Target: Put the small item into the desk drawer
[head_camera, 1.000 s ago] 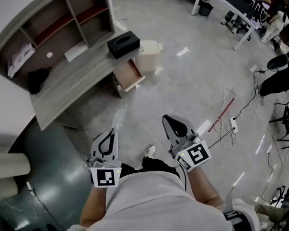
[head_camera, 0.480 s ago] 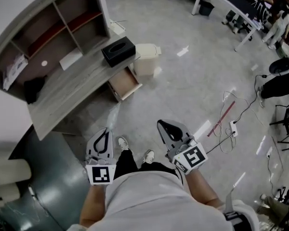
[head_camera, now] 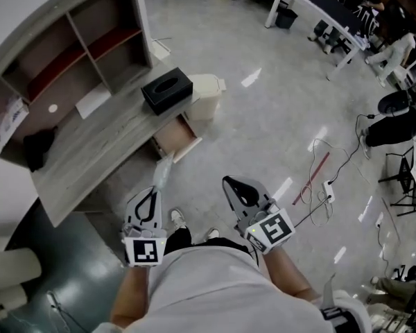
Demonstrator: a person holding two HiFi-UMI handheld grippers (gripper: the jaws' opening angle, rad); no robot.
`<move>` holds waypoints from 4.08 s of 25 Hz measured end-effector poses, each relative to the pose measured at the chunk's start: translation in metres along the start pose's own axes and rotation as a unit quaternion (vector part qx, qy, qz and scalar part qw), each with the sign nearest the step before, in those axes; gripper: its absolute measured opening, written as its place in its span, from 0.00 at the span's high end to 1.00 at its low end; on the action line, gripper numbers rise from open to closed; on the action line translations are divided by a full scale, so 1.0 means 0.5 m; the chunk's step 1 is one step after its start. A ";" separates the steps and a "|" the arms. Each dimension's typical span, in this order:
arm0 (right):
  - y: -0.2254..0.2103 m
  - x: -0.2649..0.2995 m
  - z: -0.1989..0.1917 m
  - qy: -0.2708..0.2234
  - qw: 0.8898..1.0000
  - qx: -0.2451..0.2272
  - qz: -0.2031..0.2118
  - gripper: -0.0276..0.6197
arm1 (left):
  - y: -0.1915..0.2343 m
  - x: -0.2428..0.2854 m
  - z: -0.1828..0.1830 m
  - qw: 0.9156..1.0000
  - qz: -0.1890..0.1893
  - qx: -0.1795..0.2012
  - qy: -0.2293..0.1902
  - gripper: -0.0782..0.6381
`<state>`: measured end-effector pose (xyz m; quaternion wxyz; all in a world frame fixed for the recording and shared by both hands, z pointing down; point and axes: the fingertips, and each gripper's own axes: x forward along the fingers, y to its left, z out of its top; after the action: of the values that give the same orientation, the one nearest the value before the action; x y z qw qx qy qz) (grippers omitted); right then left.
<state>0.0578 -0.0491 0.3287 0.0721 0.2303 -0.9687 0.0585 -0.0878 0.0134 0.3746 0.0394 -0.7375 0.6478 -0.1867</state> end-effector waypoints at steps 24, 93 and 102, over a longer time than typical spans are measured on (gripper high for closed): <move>-0.050 0.177 -0.110 0.095 0.994 0.033 -0.028 0.92 | 0.054 0.295 -0.306 0.993 -0.038 -0.056 0.099 0.86; -0.152 0.095 -0.264 0.159 0.964 0.114 -0.179 0.92 | -0.112 0.715 -0.804 0.914 -0.134 0.014 0.383 0.86; -0.165 0.077 -0.274 0.158 0.963 0.117 -0.185 0.92 | -0.126 0.722 -0.806 0.914 -0.130 -0.014 0.384 0.86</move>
<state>0.0764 -0.1190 0.4763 0.2063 0.3998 -0.8721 0.1925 -0.1271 -0.2527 0.8482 -0.2473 -0.6875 0.5138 -0.4497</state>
